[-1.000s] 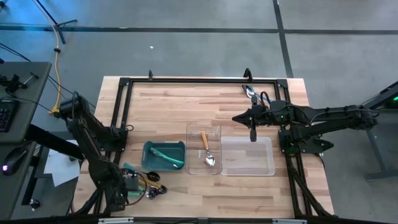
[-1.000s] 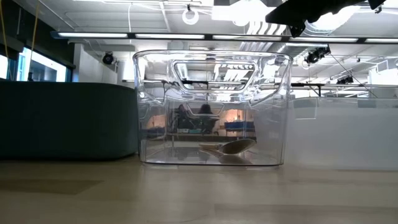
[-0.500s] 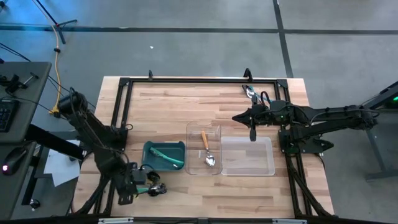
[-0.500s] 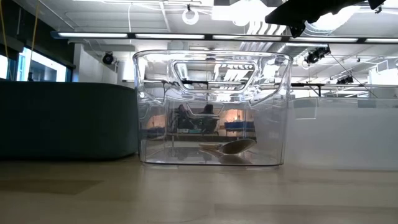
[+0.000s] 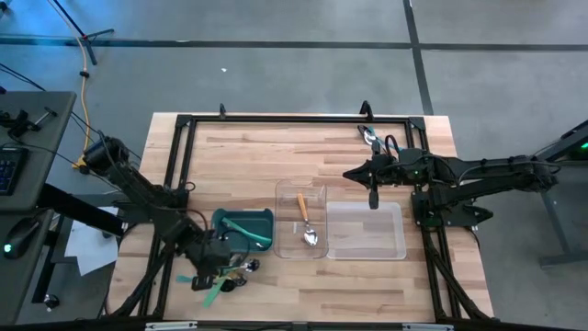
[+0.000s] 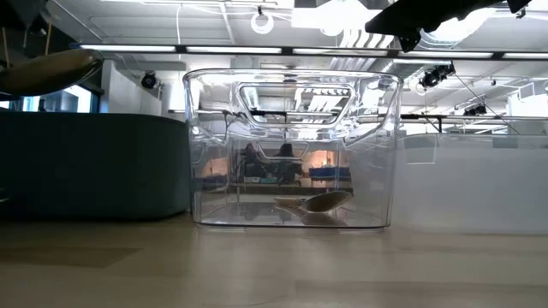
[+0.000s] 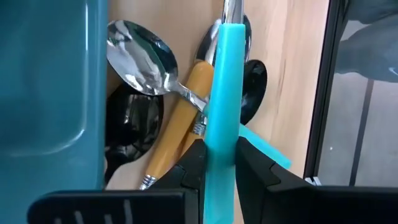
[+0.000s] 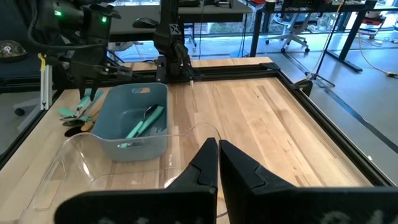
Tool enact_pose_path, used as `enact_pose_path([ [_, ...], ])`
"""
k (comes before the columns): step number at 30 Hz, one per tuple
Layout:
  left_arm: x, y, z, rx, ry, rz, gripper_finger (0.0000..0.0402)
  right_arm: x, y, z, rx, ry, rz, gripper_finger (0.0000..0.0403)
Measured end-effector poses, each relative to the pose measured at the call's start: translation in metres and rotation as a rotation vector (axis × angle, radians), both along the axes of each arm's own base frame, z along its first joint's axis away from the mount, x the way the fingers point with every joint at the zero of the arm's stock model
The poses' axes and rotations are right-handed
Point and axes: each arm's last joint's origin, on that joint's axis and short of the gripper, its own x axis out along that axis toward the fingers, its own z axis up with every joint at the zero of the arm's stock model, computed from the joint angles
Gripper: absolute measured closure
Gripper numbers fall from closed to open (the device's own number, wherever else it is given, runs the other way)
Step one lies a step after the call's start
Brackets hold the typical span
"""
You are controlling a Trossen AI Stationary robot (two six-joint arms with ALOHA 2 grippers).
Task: Sort silverware by color (type)
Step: Put the light blue spoon into the blue bin
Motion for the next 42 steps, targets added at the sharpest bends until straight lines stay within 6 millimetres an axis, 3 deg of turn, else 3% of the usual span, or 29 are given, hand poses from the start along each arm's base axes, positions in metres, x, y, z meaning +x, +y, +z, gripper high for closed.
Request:
enact_pose_path([
  [10, 0.001, -0.002, 0.002, -0.022, -0.022, -0.005, 0.0361, 0.0, 0.0, 0.0, 0.0, 0.002, 0.0, 0.0403],
  [13, 0.001, -0.002, 0.016, -0.066, -0.085, -0.026, 0.0361, 0.0, 0.0, 0.0, 0.0, 0.002, 0.0, 0.0403],
  [16, -0.001, 0.004, 0.041, -0.12, -0.181, -0.029, 0.0361, 0.0, 0.0, 0.0, 0.0, 0.002, 0.0, 0.0403],
  [23, 0.01, 0.056, 0.113, 0.016, -0.692, 0.292, 0.0361, 0.0, 0.0, 0.002, 0.043, -0.021, -0.006, 0.0403],
  [28, 0.021, 0.104, 0.147, 0.187, -1.004, 0.405, 0.0361, 0.002, 0.0, 0.009, 0.111, -0.112, -0.016, 0.0403],
  [32, 0.031, 0.131, 0.158, 0.264, -1.121, 0.364, 0.0361, 0.003, 0.0, 0.017, 0.12, -0.191, -0.013, 0.0403],
  [36, 0.045, 0.15, 0.156, 0.33, -1.146, 0.329, 0.0361, 0.003, 0.001, 0.024, 0.123, -0.259, 0.001, 0.0403],
  [42, 0.066, 0.158, 0.154, 0.348, -1.22, 0.334, 0.0361, 0.015, 0.001, 0.025, 0.146, -0.32, 0.012, 0.0403],
])
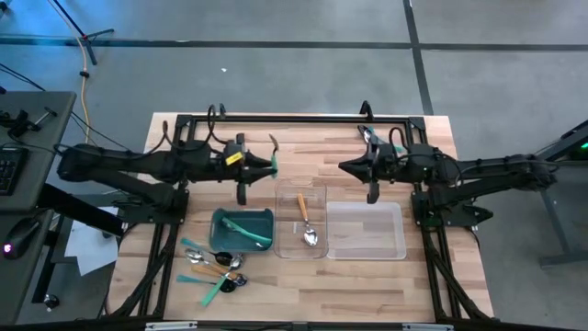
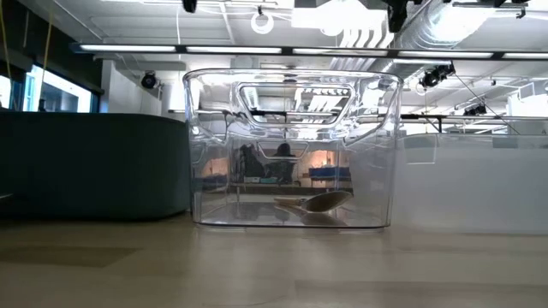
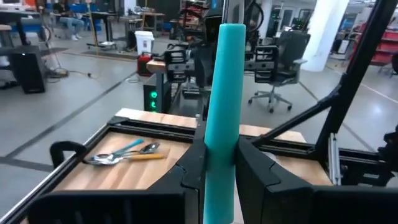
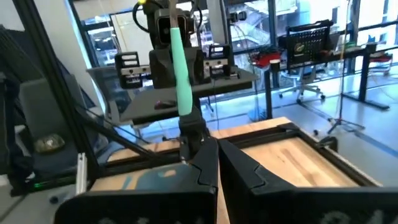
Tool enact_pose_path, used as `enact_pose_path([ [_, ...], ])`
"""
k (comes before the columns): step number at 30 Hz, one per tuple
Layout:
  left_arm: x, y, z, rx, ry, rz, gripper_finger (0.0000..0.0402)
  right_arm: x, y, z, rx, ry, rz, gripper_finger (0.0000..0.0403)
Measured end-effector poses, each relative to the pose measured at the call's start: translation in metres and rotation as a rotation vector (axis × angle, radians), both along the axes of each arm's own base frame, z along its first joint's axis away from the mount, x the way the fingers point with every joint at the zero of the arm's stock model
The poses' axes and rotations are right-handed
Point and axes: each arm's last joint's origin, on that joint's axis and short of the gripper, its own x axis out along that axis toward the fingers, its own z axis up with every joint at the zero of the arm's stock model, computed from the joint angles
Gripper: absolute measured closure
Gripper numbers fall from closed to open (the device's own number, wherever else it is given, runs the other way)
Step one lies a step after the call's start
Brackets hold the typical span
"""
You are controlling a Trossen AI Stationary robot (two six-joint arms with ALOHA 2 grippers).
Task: Sort silverware by color (type)
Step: Put the light blue spoon into the blue bin
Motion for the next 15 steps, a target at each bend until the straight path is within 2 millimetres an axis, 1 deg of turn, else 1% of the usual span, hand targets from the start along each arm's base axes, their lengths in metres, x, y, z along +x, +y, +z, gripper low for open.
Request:
enact_pose_path([
  [2, 0.004, -0.002, -0.003, -0.012, 0.007, -0.007, 0.0361, 0.007, 0.0, -0.002, 0.018, -0.007, 0.012, 0.0403],
  [4, 0.005, -0.006, -0.011, -0.025, -0.002, -0.012, 0.0361, 0.013, 0.001, -0.007, 0.02, 0.011, 0.036, 0.0403],
  [8, 0.001, -0.01, -0.042, -0.06, -0.08, -0.013, 0.0361, 0.023, 0.003, -0.014, 0.019, 0.028, 0.1, 0.0403],
  [11, -0.006, -0.008, -0.062, -0.083, -0.142, -0.006, 0.0361, 0.028, 0.004, -0.018, 0.019, 0.04, 0.129, 0.0403],
  [13, -0.008, -0.008, -0.072, -0.089, -0.145, -0.015, 0.0361, 0.03, 0.004, -0.019, 0.019, 0.038, 0.13, 0.0403],
  [15, -0.009, -0.01, -0.074, -0.089, -0.136, -0.062, 0.0361, 0.033, 0.004, -0.02, 0.018, 0.024, 0.13, 0.0403],
])
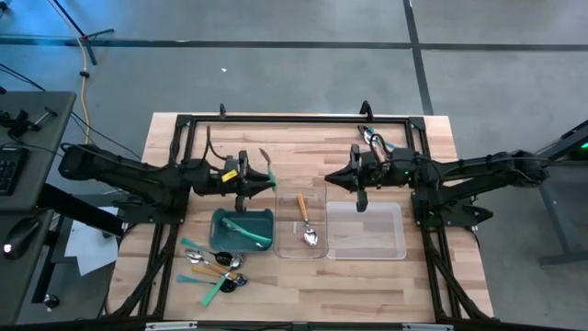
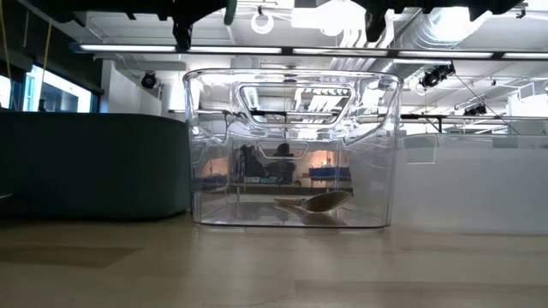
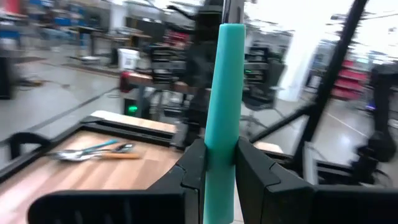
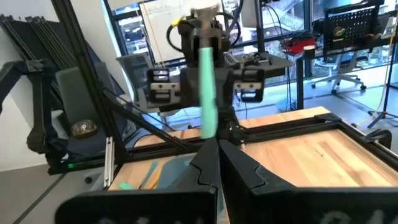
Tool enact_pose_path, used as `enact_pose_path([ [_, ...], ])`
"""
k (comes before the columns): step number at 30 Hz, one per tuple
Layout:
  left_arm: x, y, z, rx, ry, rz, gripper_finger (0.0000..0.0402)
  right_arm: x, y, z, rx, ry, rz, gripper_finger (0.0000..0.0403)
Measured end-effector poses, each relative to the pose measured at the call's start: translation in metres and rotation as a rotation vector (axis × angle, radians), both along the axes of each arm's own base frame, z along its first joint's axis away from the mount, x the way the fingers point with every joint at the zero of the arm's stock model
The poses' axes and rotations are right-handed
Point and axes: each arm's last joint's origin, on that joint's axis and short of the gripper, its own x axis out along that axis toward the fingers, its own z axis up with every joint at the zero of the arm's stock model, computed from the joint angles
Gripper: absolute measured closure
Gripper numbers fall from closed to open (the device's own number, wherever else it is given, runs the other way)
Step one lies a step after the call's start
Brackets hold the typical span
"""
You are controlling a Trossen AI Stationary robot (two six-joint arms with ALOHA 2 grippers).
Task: Sort silverware by color (type)
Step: Put the light blue spoon into the blue bin
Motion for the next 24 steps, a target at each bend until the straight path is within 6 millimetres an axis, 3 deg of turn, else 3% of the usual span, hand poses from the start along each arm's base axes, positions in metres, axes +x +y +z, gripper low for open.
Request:
enact_pose_path([
  [7, -0.0001, -0.0019, 0.0006, 0.026, -0.005, -0.092, 0.0361, 0.0032, 0.0, -0.0006, -0.007, -0.015, -0.001, 0.0403],
  [24, 0.0005, 0.0065, 0.0004, 0.033, -0.003, -0.056, 0.0357, 0.0031, 0.0, -0.0006, -0.008, -0.014, -0.001, 0.0403],
])
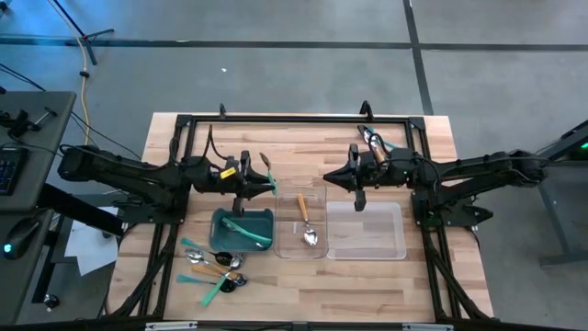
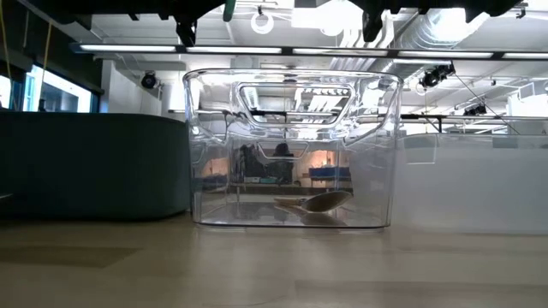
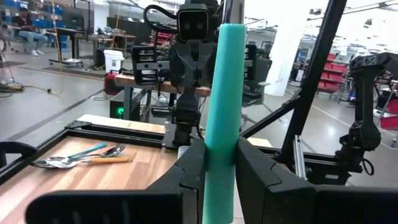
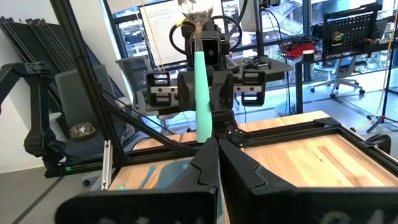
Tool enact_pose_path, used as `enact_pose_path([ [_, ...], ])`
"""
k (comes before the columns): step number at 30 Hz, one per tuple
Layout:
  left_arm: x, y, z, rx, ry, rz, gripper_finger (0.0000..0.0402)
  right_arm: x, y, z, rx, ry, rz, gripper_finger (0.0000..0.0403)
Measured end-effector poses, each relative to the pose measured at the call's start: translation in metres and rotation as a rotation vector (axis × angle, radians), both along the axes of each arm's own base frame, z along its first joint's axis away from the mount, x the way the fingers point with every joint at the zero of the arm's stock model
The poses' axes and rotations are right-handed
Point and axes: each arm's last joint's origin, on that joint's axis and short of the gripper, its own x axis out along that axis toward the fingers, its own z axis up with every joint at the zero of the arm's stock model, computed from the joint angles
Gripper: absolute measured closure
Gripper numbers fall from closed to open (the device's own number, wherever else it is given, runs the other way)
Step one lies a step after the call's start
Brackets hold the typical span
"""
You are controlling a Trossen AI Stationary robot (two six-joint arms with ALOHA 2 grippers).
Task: Sort silverware by color (type)
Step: Put the light blue spoon into the blue bin
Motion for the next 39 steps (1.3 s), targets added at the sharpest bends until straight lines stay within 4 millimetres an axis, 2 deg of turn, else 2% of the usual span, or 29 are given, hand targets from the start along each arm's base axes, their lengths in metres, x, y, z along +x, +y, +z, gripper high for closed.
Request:
enact_pose_path([
  [5, 0.0, -0.004, 0.0, -0.011, 0.002, -0.017, 0.0356, 0.0, 0.0, 0.0, 0.0, 0.004, 0.0, 0.0403],
  [8, 0.002, -0.011, 0.003, -0.017, 0.087, -0.057, 0.0356, 0.0, 0.0, -0.001, 0.0, 0.006, 0.0, 0.0403],
  [13, 0.001, -0.04, 0.021, 0.117, 0.476, -0.232, 0.0356, 0.0, 0.0, -0.001, 0.0, 0.006, 0.0, 0.0403],
  [15, -0.007, -0.049, 0.024, 0.183, 0.652, -0.279, 0.0356, 0.0, 0.0, 0.0, 0.0, 0.006, 0.0, 0.0403],
  [18, -0.017, -0.058, 0.031, 0.242, 0.802, -0.311, 0.0356, 0.0, 0.0, -0.001, 0.0, 0.01, -0.003, 0.0403],
  [21, -0.031, -0.063, 0.018, 0.299, 0.979, -0.339, 0.0355, 0.0, 0.0, -0.001, 0.0, 0.011, -0.003, 0.0403],
  [25, -0.037, -0.067, 0.002, 0.369, 1.17, -0.345, 0.0355, 0.0, 0.0, -0.002, 0.0, 0.021, -0.003, 0.0403],
  [31, -0.022, -0.073, -0.02, 0.445, 1.28, -0.372, 0.0355, 0.0, -0.001, -0.003, 0.001, 0.029, -0.042, 0.0403],
  [39, -0.004, -0.072, -0.051, 0.463, 1.452, -0.357, 0.0355, 0.0, -0.001, -0.004, 0.001, 0.038, -0.047, 0.0403],
])
